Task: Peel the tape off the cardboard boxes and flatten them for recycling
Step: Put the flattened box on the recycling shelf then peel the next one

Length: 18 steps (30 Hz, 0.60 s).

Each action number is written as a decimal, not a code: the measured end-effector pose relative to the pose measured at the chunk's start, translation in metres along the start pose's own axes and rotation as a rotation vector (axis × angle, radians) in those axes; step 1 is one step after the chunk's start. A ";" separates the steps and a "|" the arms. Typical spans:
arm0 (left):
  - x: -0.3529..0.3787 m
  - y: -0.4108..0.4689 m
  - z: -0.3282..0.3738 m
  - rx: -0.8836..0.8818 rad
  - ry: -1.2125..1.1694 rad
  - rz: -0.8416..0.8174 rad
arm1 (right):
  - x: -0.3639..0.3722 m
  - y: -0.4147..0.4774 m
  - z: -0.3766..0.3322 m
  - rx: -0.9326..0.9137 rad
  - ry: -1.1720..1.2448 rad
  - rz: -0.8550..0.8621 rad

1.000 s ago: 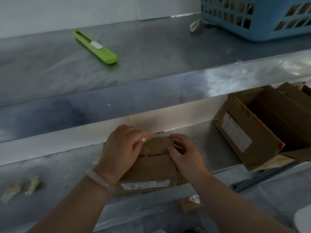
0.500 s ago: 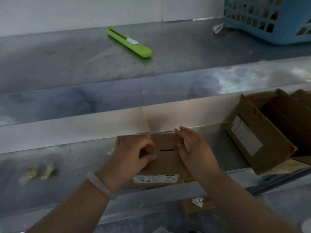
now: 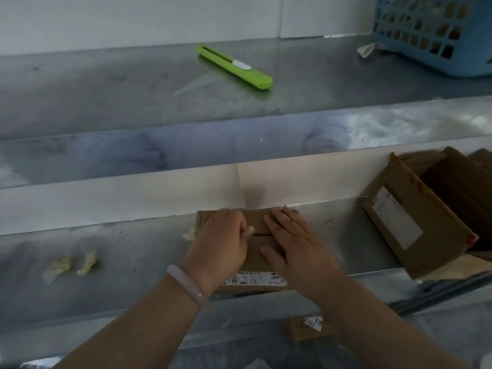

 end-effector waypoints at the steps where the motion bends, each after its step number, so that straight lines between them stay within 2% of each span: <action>1: -0.009 -0.001 -0.005 -0.029 -0.030 0.051 | 0.000 0.000 0.000 0.010 0.008 -0.005; 4: -0.039 -0.007 -0.023 -0.025 -0.010 0.139 | 0.000 0.001 0.002 0.029 0.015 -0.014; 7: -0.064 -0.014 -0.028 0.101 0.129 0.157 | 0.001 0.001 0.003 0.042 0.026 -0.029; 11: -0.045 -0.022 -0.018 0.308 0.259 -0.040 | 0.000 0.003 -0.002 0.037 -0.043 -0.047; 13: -0.034 -0.029 -0.014 0.369 0.236 -0.070 | -0.001 0.004 -0.006 0.039 -0.085 -0.047; 18: -0.047 -0.032 -0.041 0.083 -0.118 0.112 | -0.005 0.007 -0.019 0.072 -0.118 -0.005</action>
Point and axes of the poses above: each hand's wrist, its own y-axis towards the middle knuckle, its own x-axis out of the palm, z = x × y, the point moved 9 cm from there along y, towards the middle knuckle, and after that the axes turned 10 degrees about x, right-handed, at the moved point
